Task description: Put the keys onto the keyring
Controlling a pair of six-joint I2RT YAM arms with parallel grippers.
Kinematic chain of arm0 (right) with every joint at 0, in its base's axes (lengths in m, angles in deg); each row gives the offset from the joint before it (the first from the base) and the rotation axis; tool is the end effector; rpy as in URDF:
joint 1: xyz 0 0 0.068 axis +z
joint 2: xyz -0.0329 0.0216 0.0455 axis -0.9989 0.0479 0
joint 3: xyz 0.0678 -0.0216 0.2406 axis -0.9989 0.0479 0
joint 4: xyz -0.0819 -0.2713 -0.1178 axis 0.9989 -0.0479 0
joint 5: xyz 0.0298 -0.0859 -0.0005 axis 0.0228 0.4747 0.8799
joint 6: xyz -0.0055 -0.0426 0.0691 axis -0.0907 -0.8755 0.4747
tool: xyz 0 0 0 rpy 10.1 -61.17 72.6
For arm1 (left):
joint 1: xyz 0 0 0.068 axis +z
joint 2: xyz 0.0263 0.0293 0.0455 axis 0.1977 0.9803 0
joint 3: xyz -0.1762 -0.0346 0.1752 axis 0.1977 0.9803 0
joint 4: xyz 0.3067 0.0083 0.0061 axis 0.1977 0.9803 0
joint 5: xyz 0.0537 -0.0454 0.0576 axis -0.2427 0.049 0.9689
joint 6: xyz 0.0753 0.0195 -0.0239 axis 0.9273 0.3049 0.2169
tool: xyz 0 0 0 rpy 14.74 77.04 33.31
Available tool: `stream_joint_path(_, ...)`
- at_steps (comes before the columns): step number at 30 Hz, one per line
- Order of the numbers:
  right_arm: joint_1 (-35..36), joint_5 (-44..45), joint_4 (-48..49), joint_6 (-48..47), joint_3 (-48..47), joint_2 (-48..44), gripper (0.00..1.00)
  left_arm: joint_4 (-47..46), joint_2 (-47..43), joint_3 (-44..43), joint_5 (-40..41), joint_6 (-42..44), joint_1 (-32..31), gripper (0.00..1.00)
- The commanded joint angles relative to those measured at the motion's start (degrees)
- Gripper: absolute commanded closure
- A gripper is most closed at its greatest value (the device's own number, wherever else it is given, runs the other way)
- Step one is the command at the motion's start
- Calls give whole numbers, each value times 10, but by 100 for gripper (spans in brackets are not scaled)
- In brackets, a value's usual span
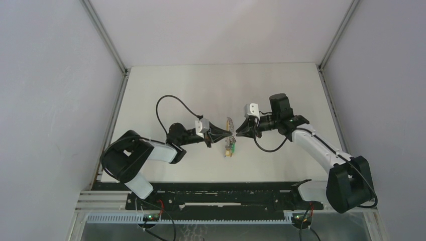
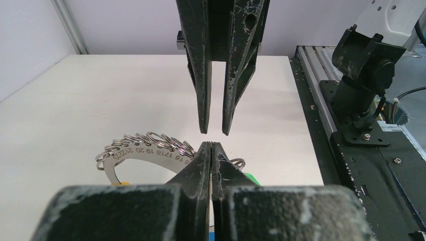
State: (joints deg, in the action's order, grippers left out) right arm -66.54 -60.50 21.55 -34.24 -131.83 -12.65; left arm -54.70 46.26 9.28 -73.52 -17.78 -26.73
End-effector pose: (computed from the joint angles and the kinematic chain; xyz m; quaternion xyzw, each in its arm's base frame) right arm 0.2768 0.1722 0.2093 -0.5826 0.5586 0.4109 0.4240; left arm 0.2264 -0.2408 0.1404 0.4396 0.4731 -0.4981 0.5787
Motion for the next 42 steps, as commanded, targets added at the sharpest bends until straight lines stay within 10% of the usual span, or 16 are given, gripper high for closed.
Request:
stream_joint_path(1,8,-41,64,16,4,4,81,-49,-20,6,13,6,-1,100)
stream_joint_path(42,23,-65,84,18,-15,65,94,-49,-16,-7,6,-8,-5,100)
